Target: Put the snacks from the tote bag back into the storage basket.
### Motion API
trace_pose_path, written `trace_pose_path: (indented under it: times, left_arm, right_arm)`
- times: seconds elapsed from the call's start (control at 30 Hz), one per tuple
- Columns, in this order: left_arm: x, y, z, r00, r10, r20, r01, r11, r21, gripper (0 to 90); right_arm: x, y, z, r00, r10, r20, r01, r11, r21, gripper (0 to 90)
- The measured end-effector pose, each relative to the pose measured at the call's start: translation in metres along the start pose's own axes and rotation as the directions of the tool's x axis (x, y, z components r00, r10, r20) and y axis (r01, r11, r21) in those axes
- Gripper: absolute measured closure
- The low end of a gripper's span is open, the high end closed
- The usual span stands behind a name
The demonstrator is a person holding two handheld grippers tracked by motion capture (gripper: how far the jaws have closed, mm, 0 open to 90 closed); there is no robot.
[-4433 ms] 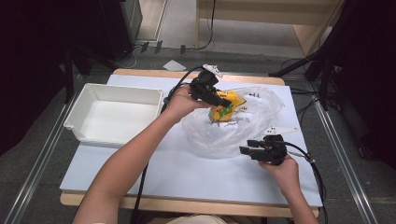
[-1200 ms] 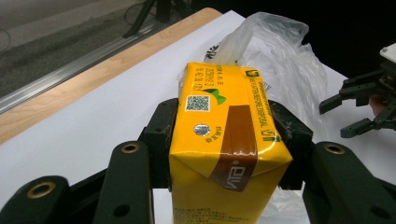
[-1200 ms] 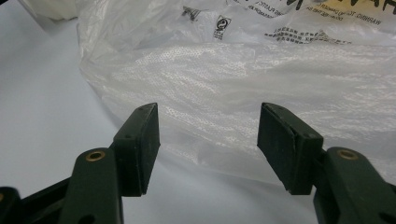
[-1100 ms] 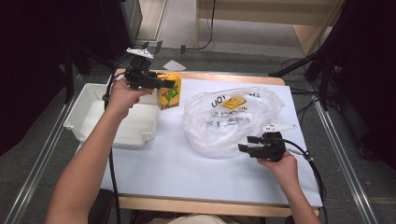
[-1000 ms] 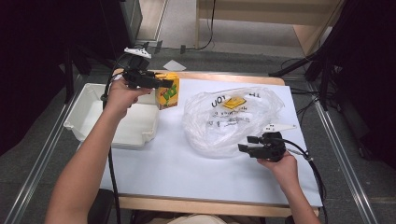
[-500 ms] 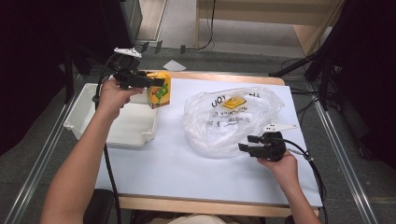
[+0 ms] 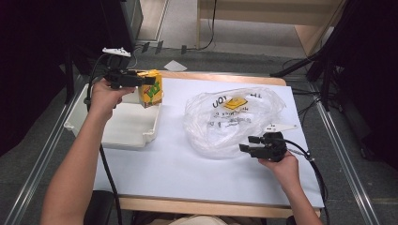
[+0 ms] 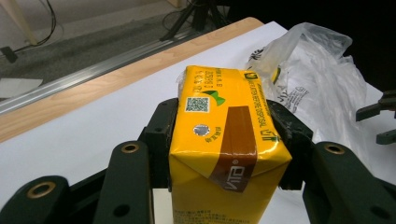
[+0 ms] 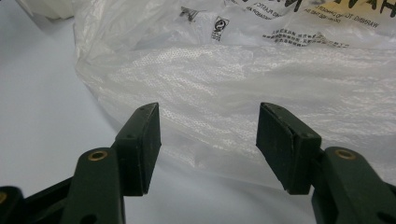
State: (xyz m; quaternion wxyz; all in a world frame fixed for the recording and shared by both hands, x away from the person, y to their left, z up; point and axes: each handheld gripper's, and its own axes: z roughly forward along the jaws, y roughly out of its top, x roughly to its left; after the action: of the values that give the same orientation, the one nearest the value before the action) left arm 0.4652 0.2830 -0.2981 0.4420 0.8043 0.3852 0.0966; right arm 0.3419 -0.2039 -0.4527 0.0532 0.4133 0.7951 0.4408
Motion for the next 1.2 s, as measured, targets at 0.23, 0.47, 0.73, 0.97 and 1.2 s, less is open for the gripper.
trace_pose_path:
  times: [0.23, 0.47, 0.73, 0.97, 1.2]
  left_arm:
    - [0.006, -0.006, -0.005, 0.9997, -0.01, -0.023, 0.01, 0.9999, 0.003, 51.9]
    - [0.015, -0.014, -0.009, 0.9982, -0.039, -0.046, 0.039, 0.9992, -0.007, 51.9]
    - [0.021, -0.023, -0.001, 0.9967, -0.06, -0.055, 0.06, 0.9982, 0.001, 51.9]
    - [0.027, -0.03, 0.007, 0.995, -0.074, -0.067, 0.074, 0.9972, 0.002, 51.9]
    - [0.034, -0.038, 0.014, 0.9932, -0.086, -0.078, 0.086, 0.9963, -0.006, 51.9]
  right_arm:
    - [0.0, 0.001, 0.0, 1.0, -0.001, 0.001, 0.001, 1.0, -0.004, 41.1]
    - [0.0, 0.001, 0.001, 1.0, -0.004, -0.001, 0.004, 1.0, -0.001, 41.1]
    - [0.0, 0.001, 0.001, 1.0, -0.001, -0.005, 0.001, 1.0, 0.003, 41.0]
    - [0.0, 0.001, 0.002, 1.0, -0.001, -0.009, 0.001, 1.0, 0.005, 41.1]
    - [0.001, 0.001, 0.003, 0.9999, -0.003, -0.012, 0.004, 1.0, 0.008, 41.2]
